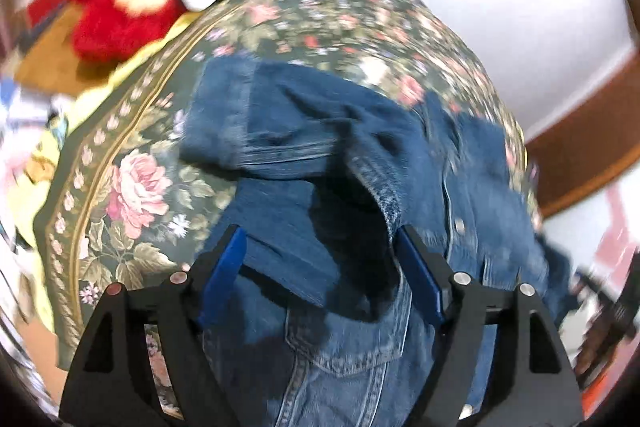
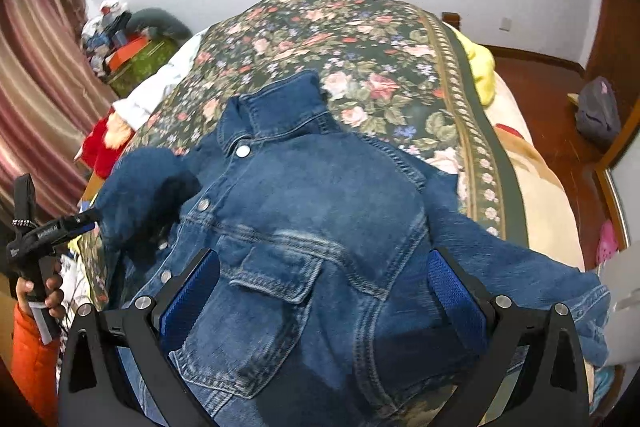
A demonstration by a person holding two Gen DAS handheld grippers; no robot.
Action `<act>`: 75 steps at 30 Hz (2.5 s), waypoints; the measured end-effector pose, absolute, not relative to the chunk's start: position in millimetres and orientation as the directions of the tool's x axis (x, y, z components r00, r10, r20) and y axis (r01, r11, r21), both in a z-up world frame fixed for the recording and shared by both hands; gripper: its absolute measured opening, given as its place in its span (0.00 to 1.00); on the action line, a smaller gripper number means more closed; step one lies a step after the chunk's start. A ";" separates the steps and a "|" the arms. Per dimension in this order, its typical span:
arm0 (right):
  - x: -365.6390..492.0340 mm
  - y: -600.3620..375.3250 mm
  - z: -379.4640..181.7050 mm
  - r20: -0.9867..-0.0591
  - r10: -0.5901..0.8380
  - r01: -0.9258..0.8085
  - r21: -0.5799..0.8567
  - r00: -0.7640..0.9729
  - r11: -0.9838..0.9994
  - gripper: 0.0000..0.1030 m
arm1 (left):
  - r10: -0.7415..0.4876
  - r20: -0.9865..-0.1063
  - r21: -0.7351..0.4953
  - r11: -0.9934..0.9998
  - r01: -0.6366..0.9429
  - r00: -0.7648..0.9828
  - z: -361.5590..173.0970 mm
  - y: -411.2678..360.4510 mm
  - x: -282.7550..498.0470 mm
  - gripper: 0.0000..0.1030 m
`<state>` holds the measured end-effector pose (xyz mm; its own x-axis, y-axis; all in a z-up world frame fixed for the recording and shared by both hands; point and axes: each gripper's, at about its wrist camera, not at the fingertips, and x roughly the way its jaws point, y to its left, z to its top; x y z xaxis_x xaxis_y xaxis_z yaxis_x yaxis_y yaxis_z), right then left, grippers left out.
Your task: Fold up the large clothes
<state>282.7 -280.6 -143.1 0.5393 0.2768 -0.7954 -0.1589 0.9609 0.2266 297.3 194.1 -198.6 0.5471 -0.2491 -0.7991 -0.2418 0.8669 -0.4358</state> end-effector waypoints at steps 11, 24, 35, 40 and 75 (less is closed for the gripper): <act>285.8 -317.4 -148.8 -0.815 0.202 -0.049 0.210 0.543 0.977 1.00 | -0.251 -0.725 -0.548 0.775 -0.315 0.641 -185.5 229.5 302.3 0.74; 277.6 -318.4 -146.0 -0.798 0.214 -0.043 0.230 0.563 0.972 1.00 | -0.130 -0.818 -0.449 0.753 -0.482 0.560 -235.8 236.3 379.7 0.35; 248.9 -383.0 -144.7 -0.795 0.096 0.106 0.197 0.599 0.975 1.00 | -0.029 -0.670 -0.191 0.972 -0.135 0.742 -98.0 118.2 380.6 0.19; 238.8 -383.4 -133.7 -0.763 0.138 0.068 0.232 0.632 0.970 1.00 | -0.249 -0.627 -0.275 0.957 0.089 0.738 -55.8 40.2 375.6 0.19; 323.2 -258.2 -190.5 -0.812 0.467 -0.080 0.471 0.351 0.879 0.83 | 0.027 -0.874 -0.092 0.971 -0.221 0.486 -200.7 186.9 363.2 0.73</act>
<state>323.2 -258.2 -190.5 0.3513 0.4669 -0.8115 -0.0804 0.8786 0.4707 363.2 186.9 -200.7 0.4859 0.0272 -0.8736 -0.2205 0.9710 -0.0924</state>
